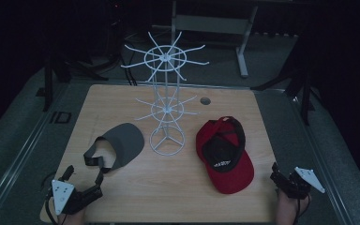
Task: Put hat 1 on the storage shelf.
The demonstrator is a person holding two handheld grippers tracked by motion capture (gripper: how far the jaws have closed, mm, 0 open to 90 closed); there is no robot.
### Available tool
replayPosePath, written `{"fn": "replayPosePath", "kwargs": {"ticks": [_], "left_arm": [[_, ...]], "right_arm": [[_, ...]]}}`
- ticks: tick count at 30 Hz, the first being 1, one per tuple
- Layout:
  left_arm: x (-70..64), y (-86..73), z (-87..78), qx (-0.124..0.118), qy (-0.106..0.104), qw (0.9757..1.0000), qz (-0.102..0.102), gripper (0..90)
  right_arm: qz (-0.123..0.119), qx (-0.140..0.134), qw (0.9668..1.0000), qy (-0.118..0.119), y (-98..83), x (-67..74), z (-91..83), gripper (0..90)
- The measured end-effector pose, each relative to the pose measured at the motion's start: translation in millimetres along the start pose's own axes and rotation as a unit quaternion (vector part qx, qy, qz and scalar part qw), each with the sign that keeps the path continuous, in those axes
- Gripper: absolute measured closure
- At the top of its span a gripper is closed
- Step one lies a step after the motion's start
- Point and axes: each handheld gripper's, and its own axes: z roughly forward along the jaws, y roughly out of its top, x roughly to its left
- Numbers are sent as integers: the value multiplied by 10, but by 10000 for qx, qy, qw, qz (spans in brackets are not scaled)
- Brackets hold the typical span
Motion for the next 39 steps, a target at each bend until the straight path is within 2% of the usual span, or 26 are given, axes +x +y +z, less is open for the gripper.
{"fn": "replayPosePath", "kwargs": {"ticks": [4, 10, 15, 18, 20, 23, 26, 28, 31, 34, 39], "left_arm": [[31, -20, 14, 82, -94, 9997, -206, 15], [45, -32, 40, 139, -109, 9993, -339, 15], [50, -30, 43, 70, -136, 9985, -532, 15], [26, -18, 43, 170, -97, 9990, -409, 15], [-8, -15, 46, 193, -117, 9991, -353, 15], [-68, 1, 48, 314, -270, 9983, -404, 15], [-128, 20, 39, 247, -358, 9982, -403, 15], [-155, 23, 39, 275, -368, 9985, -310, 15], [-171, 22, 40, 247, -576, 9970, -450, 15], [-196, 23, 37, 241, -621, 9968, -438, 15], [-227, 17, 33, 218, -664, 9968, -391, 15]], "right_arm": [[-23, -45, 10000, 69, -3, 3, -7, 149], [-89, -11, 9998, 158, 16, -3, -3, 150], [-168, 43, 9994, 300, 67, -13, -12, 149], [-63, 65, 9988, 488, 141, -23, -36, 150], [-85, 88, 9979, 639, 226, -6, -60, 150], [-195, 109, 9972, 715, 356, 51, -90, 150], [-340, 130, 9957, 850, 495, 111, -105, 150], [-428, 117, 9939, 1006, 582, 145, -102, 150], [-521, 148, 9921, 1131, 692, 180, -88, 150], [-468, 226, 9884, 1429, 816, 204, -53, 150], [-647, 350, 9832, 1672, 970, 298, 15, 140]]}}
